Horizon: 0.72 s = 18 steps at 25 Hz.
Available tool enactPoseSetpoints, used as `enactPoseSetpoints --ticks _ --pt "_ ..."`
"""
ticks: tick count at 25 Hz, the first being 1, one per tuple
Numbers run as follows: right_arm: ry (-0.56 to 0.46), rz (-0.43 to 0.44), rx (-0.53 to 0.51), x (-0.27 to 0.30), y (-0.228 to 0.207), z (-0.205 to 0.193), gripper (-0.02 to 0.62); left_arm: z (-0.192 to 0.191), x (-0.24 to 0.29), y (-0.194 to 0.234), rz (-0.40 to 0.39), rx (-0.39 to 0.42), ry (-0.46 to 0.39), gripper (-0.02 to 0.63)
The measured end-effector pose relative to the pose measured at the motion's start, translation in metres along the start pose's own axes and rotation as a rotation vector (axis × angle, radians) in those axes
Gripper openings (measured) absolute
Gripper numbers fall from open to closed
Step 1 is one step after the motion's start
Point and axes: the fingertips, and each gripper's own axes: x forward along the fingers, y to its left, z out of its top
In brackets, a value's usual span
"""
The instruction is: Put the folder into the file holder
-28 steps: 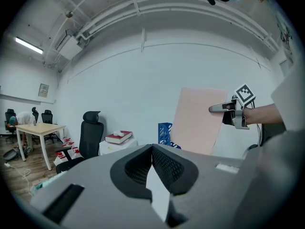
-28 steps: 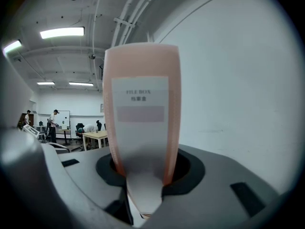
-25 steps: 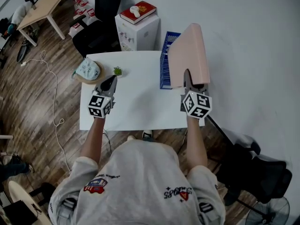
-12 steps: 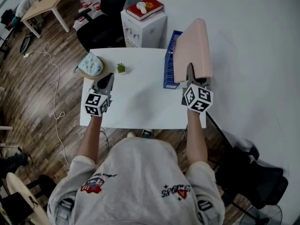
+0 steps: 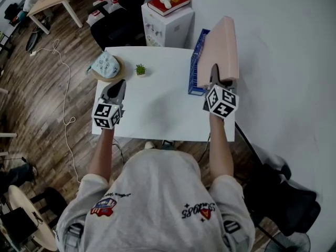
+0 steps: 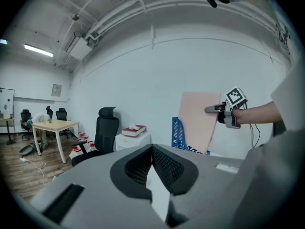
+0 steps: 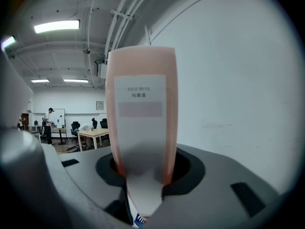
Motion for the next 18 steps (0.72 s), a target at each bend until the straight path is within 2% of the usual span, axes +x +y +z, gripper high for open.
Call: enactPoseSetpoints --ticks 18 --pt "0.089 -0.038 -0.033 0.026 0.009 -0.042 0.164 -0.016 -0.009 0.023 0.049 -0.029 0.016 0.006"
